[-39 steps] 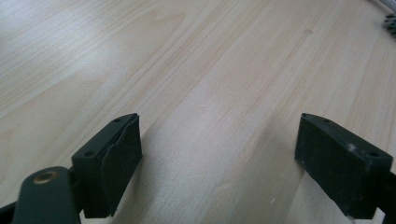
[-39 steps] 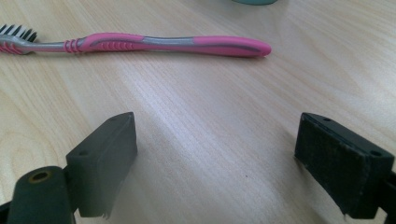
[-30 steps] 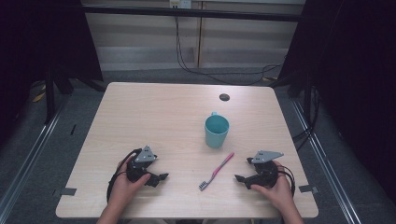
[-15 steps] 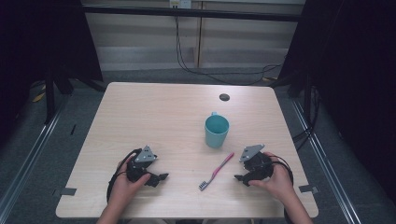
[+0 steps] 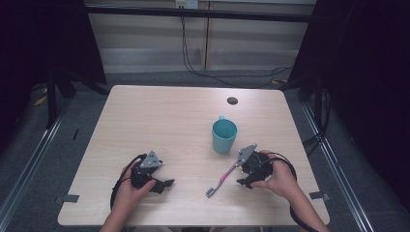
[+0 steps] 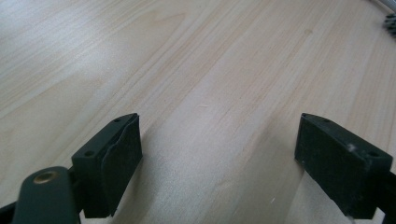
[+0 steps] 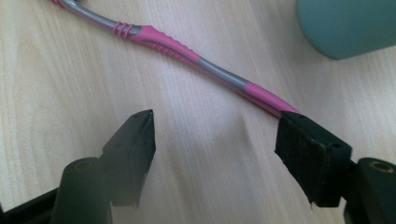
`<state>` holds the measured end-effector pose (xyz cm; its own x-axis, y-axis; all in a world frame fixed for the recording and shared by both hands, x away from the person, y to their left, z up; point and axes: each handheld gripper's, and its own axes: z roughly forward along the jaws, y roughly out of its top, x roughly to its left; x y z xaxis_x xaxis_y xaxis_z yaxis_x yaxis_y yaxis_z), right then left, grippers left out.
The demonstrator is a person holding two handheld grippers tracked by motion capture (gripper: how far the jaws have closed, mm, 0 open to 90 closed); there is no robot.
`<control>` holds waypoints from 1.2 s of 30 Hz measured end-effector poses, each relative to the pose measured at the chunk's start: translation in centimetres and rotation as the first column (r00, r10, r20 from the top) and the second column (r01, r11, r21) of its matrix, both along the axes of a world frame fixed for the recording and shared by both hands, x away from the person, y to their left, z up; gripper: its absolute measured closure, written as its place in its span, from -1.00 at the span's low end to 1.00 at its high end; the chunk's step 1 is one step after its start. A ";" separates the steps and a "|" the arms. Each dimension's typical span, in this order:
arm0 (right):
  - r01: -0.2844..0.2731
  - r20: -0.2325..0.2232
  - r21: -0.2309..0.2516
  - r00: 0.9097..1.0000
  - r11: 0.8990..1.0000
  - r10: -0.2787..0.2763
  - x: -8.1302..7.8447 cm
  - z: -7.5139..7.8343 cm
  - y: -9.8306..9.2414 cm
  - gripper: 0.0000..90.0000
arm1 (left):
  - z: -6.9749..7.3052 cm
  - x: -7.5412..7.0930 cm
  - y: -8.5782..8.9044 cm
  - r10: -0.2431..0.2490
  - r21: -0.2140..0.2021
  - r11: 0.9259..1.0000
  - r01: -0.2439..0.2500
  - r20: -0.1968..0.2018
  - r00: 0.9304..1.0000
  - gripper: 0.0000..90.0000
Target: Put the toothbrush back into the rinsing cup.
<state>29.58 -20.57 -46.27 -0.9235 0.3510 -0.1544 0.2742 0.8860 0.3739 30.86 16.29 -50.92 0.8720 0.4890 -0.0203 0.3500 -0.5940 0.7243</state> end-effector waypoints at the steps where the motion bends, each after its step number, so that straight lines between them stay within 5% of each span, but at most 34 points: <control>1: -0.022 0.004 -0.010 1.000 1.000 0.022 0.1 0.0 0.4 -0.35 | 0.0 0.0 0.0 0.000 0.000 1.000 0.000 0.000 1.000 -0.68; 17: -0.116 -0.014 -0.042 0.993 0.992 0.115 1.1 0.9 2.4 -0.31 | 0.0 0.0 0.0 0.000 0.001 1.000 0.000 0.000 1.000 -0.68; 23: -0.187 -0.021 -0.081 0.982 0.979 0.186 1.2 0.9 3.8 -0.23 | 0.0 0.0 0.0 0.000 0.001 1.000 0.000 0.000 1.000 -0.68; 36: -0.236 -0.027 -0.115 0.972 0.965 0.234 1.3 1.3 4.7 -0.16 | 0.0 0.0 0.0 0.006 -0.004 1.000 -0.006 -0.002 1.000 -0.68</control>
<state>30.92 -15.87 -45.01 -0.9802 0.1044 -0.1685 0.0575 0.9633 0.2621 30.83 16.29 -50.93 0.8690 0.4942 -0.0238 0.3549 -0.5891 0.7259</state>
